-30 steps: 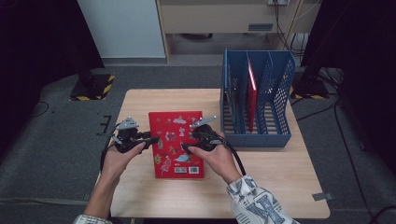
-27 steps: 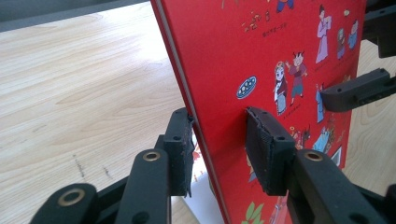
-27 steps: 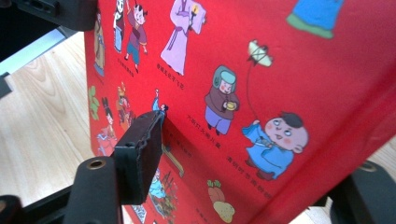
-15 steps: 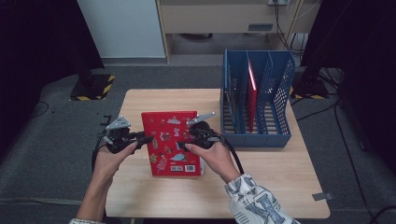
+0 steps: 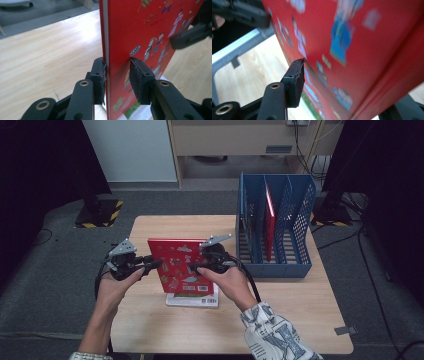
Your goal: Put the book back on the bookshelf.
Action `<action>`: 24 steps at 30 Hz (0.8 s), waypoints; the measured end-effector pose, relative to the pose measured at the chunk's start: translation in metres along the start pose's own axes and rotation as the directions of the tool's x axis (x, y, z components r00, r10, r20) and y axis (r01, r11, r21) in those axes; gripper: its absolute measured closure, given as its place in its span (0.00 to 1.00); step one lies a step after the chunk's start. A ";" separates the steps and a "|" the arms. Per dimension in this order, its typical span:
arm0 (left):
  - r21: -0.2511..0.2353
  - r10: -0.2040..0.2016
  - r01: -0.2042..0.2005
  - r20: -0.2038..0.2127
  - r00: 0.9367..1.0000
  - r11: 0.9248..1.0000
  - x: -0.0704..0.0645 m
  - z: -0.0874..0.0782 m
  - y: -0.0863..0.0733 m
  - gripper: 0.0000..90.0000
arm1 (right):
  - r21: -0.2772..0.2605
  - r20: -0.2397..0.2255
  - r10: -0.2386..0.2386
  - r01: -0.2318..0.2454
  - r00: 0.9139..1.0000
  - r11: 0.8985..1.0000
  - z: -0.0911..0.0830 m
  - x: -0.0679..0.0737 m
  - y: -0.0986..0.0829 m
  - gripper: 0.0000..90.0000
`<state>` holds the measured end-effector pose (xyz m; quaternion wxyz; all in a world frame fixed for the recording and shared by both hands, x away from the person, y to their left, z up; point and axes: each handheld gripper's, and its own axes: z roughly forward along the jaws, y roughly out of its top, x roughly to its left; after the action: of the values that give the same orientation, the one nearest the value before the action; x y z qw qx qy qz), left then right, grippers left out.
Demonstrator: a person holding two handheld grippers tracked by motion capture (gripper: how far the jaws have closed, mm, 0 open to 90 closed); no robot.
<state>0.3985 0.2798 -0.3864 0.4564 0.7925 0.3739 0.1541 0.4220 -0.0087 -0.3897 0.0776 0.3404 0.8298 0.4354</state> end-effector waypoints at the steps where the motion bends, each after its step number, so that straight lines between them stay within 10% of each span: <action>1: 0.002 0.000 0.000 -0.001 1.000 1.000 0.002 0.003 0.002 0.73 | -0.007 0.004 0.003 -0.003 1.000 1.000 0.000 -0.003 0.003 0.51; 14: -0.019 0.009 -0.009 -0.041 0.999 1.000 0.017 0.032 0.020 0.72 | -0.069 0.067 -0.029 0.034 0.997 0.997 0.007 -0.028 0.010 0.53; 24: -0.076 -0.033 0.031 -0.017 0.999 0.997 0.013 0.037 0.008 0.60 | -0.110 0.075 -0.090 0.098 0.993 0.989 0.001 -0.019 -0.001 0.58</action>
<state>0.4326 0.2639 -0.4009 0.4851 0.7672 0.3845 0.1681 0.4364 -0.0207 -0.3948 0.1462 0.3112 0.8156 0.4654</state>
